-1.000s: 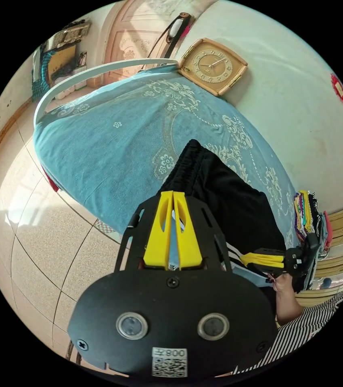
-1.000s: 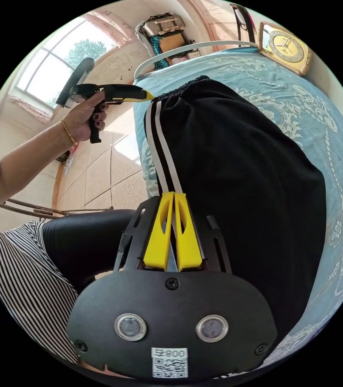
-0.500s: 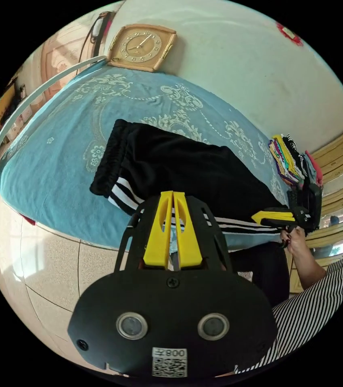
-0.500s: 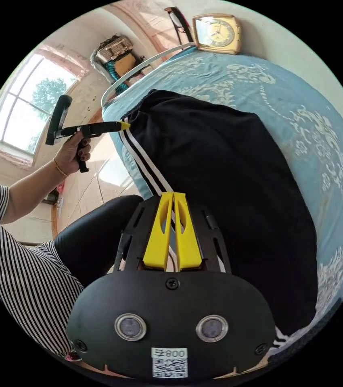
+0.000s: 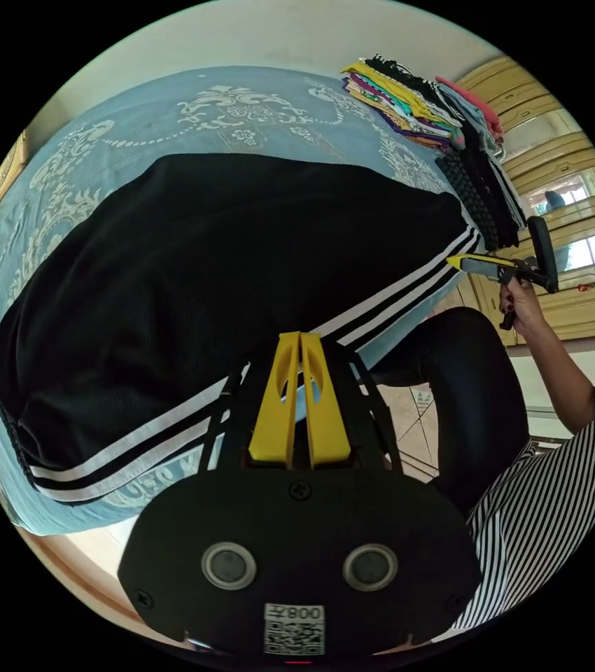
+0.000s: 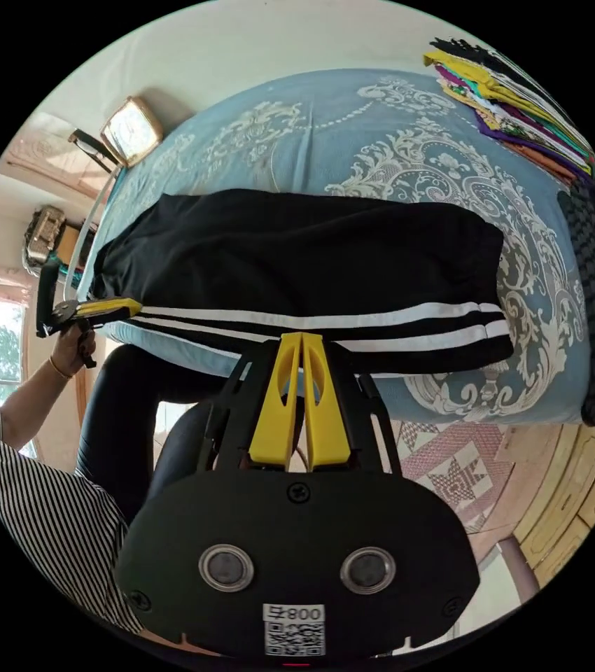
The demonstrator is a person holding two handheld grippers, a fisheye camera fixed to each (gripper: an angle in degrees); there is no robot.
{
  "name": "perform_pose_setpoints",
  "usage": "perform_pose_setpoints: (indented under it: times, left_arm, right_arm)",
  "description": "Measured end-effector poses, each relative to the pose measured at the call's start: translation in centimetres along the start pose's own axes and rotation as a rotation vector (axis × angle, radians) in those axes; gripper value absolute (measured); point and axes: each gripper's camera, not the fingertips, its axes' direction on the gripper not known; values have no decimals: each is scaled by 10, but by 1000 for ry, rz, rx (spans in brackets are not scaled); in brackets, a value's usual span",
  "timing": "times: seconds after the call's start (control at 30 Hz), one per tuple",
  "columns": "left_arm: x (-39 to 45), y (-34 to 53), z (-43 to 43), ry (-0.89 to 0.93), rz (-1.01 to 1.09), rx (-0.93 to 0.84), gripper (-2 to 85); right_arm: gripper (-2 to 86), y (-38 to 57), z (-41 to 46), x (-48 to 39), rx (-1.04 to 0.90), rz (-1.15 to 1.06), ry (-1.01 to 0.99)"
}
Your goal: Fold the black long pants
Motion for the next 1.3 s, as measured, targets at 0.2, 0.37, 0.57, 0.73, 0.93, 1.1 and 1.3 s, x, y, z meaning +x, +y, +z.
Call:
perform_pose_setpoints:
  times: [0.2,0.37,0.57,0.73,0.93,1.1,1.3]
  left_arm:
    - [26,-32,41,-40,-4,-19,2]
    - [89,-95,80,9,174,56,7]
    - [173,-207,151,-50,415,68,15]
    - [228,-274,212,-139,567,39,22]
    - [262,-318,291,-234,655,-74,20]
    - [270,-337,326,-220,651,-63,8]
    - [273,-363,343,-182,621,0,5]
  right_arm:
    - [6,36,-22,53,92,110,-117]
    - [25,73,-52,110,248,284,-66]
    - [62,122,-71,180,385,494,-152]
    - [80,145,-82,215,444,534,-189]
    - [72,150,-78,251,435,559,-233]
    - [50,162,-82,275,438,547,-262]
    - [34,181,-91,301,468,540,-300]
